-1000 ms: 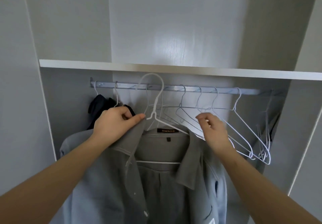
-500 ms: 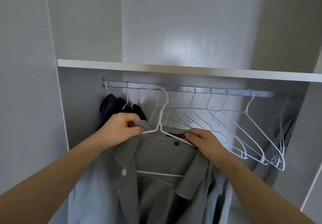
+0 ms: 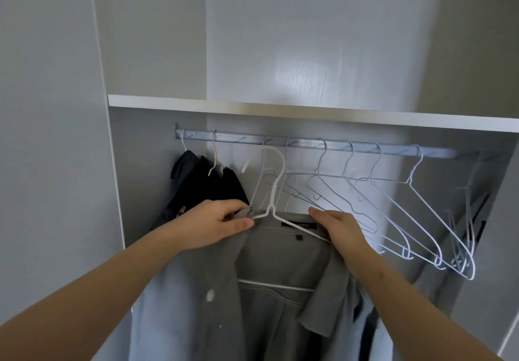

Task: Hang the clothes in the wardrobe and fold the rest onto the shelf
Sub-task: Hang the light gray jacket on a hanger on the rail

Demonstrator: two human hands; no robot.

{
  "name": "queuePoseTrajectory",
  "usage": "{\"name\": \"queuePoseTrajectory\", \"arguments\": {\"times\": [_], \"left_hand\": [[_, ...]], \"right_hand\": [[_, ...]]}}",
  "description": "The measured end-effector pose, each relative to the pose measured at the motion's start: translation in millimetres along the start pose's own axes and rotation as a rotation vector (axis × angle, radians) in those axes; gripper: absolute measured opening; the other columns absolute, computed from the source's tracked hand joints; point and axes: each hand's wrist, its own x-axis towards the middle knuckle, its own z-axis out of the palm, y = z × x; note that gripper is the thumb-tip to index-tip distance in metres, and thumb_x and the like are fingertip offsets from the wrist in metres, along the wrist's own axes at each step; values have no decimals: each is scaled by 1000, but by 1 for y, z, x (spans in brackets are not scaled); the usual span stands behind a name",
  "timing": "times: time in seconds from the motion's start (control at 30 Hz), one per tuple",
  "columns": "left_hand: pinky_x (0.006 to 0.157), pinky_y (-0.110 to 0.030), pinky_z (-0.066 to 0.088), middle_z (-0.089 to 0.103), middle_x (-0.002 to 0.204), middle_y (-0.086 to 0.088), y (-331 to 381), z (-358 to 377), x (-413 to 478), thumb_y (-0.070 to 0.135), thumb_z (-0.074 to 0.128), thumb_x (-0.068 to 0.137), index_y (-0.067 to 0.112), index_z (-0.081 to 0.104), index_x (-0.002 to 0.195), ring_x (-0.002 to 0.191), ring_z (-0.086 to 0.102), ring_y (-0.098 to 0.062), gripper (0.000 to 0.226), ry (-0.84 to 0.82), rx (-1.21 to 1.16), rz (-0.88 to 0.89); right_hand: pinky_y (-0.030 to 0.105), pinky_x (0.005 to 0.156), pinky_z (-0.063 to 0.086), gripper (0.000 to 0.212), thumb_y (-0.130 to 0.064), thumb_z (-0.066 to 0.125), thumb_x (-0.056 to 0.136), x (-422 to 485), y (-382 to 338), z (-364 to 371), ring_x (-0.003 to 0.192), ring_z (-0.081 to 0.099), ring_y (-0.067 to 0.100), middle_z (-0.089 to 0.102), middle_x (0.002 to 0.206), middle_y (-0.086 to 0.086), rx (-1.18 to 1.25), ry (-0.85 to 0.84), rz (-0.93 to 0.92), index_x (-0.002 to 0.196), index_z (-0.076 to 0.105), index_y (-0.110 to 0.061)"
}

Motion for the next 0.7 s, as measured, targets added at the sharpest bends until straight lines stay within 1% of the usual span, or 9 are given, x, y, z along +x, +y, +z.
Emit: {"name": "queuePoseTrajectory", "arguments": {"times": [0.07,0.1,0.17,0.27,0.33,0.43,0.5,0.63,0.7], "left_hand": [[55,-17,37,47,56,13,1,4,1,30,56,91,30,55,59,53,43,0,31,46,-180,-21],[51,-15,34,41,50,13,0,5,2,25,57,91,26,48,52,48,39,1,40,100,-315,-57],[45,-12,32,38,45,13,-1,6,4,19,58,90,21,43,50,43,36,2,43,183,-475,-107],[43,-11,33,40,42,12,2,11,7,16,58,90,22,47,41,41,38,3,51,198,-554,-135],[46,-12,37,45,45,12,4,10,8,16,58,90,23,52,43,44,44,1,48,201,-611,-152],[58,-15,45,59,62,3,4,4,6,17,59,89,11,64,66,58,56,-5,23,179,-710,-160],[61,-12,48,66,68,6,0,1,5,12,63,86,11,70,77,65,61,-1,12,182,-684,-185],[51,-7,44,66,59,11,-3,1,4,2,66,82,17,71,72,54,58,6,19,210,-601,-278],[47,-10,44,66,57,10,-4,2,3,3,64,83,18,71,65,50,59,3,25,189,-684,-354]], "right_hand": [[25,63,42,33,-35,61,87,-1,-3,3,66,57,16,63,63,4,-70,-25,-77,66,69,-11],[24,62,40,34,-36,60,87,-2,-5,3,66,56,14,62,64,6,-126,-52,-128,68,68,-10],[23,59,37,36,-41,57,87,-3,-11,6,63,51,8,57,61,0,-270,-131,-227,68,64,-11],[22,52,31,45,-52,54,86,-4,-17,14,50,41,1,44,51,-9,-497,-193,-324,55,45,-20],[23,50,28,50,-55,54,84,-3,-20,17,46,38,2,38,48,-9,-555,-154,-364,52,37,-21],[23,48,28,51,-55,58,82,-1,-17,15,44,38,3,37,44,-9,-543,-73,-354,50,35,-22],[24,49,29,50,-55,59,81,0,-12,15,47,38,4,38,46,-9,-550,-42,-318,51,36,-21],[24,48,30,49,-57,60,79,0,-1,19,49,42,5,43,47,-9,-591,3,-280,51,39,-23],[23,48,29,49,-56,62,78,1,2,19,47,40,4,42,42,-11,-554,11,-265,49,39,-23]]}}
